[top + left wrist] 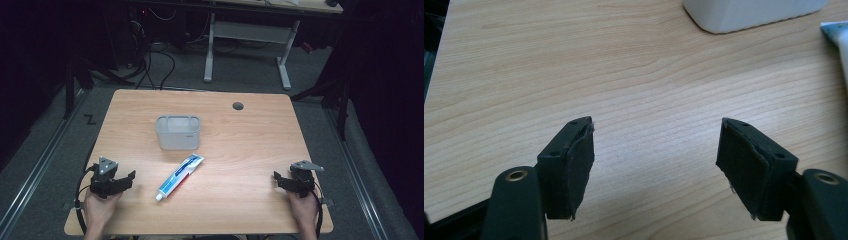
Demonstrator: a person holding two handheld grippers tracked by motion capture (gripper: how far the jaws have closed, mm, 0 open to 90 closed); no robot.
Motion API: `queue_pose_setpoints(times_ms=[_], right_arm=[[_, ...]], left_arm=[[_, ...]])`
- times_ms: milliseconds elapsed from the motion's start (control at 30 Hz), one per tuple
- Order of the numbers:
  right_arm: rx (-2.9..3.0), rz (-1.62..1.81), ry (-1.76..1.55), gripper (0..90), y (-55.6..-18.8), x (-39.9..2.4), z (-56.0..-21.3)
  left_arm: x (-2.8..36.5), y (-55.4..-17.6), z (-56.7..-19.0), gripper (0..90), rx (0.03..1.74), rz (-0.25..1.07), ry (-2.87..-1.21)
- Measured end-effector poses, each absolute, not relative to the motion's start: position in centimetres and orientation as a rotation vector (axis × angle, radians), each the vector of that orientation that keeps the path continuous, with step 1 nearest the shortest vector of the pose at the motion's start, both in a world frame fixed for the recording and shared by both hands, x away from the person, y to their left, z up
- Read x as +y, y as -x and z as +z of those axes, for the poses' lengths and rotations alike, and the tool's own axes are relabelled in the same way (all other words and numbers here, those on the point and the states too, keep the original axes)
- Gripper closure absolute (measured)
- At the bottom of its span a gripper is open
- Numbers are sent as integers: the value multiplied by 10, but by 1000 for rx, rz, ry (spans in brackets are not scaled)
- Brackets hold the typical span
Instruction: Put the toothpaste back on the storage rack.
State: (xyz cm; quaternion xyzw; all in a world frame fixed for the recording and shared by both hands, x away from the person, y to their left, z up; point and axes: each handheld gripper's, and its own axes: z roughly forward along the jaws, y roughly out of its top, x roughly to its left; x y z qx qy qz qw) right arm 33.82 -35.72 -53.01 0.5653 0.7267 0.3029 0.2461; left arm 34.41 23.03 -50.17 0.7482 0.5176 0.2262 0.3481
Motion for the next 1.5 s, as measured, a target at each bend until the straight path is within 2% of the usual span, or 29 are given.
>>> queue_pose_setpoints(times_ms=[233, 367, 800, 1067, 1500], right_arm=[[1981, 827, -1544, 282, -338, -357, -530], [1981, 827, -1544, 282, -338, -357, -530], [1983, 826, -1543, 282, -338, -357, -530], [1983, 826, -1542, 282, -338, -357, -530], [1982, 828, -1544, 282, -338, -357, -530]], left_arm=[[225, -340, -496, 319, 1335, 558, -1896], [223, -338, -493, 359, 1319, 566, -1891], [192, -340, -481, 375, 1207, 541, -2016], [169, -347, -478, 338, 1168, 434, -2024], [141, -360, -474, 361, 1080, 383, -2061]])
